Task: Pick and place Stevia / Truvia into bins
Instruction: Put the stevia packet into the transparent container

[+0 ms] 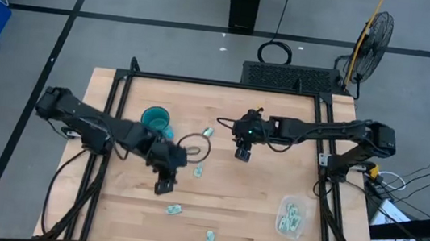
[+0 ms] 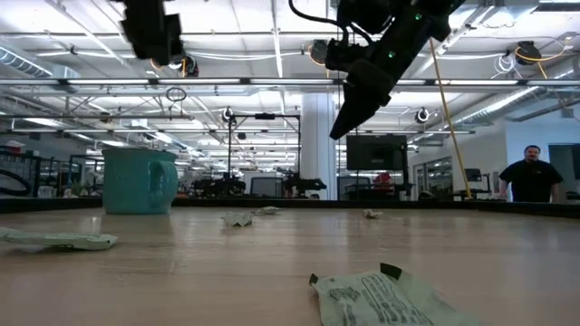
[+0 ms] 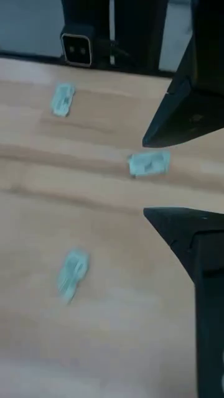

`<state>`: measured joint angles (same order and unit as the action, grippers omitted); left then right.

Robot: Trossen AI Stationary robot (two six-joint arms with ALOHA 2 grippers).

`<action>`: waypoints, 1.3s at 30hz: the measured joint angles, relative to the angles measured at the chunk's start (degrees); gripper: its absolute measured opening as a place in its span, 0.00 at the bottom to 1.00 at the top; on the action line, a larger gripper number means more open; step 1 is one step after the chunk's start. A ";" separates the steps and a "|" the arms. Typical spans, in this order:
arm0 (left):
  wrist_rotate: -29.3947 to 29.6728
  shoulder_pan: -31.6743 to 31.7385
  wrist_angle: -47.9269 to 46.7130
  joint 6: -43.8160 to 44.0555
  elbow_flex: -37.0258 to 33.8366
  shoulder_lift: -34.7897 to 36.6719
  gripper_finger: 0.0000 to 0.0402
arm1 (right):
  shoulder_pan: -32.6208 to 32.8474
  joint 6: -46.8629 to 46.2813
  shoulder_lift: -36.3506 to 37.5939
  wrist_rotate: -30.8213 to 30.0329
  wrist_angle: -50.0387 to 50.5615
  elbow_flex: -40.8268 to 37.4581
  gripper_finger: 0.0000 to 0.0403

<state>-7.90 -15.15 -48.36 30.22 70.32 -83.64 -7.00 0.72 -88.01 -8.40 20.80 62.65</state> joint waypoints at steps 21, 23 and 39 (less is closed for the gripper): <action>1.65 -16.67 38.59 35.13 -29.79 0.00 0.39 | 0.08 1.52 0.02 -0.52 0.00 -0.04 0.39; 2.79 -17.33 39.01 36.67 -30.24 0.00 0.39 | 0.08 1.52 0.02 -0.52 0.00 -0.05 0.39; 7.98 -18.28 40.17 35.99 -30.49 -3.34 0.39 | 0.08 1.50 0.02 -0.48 0.00 -0.09 0.38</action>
<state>0.08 -33.43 -8.19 66.21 39.83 -86.97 -6.92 2.22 -87.99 -8.88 20.80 62.57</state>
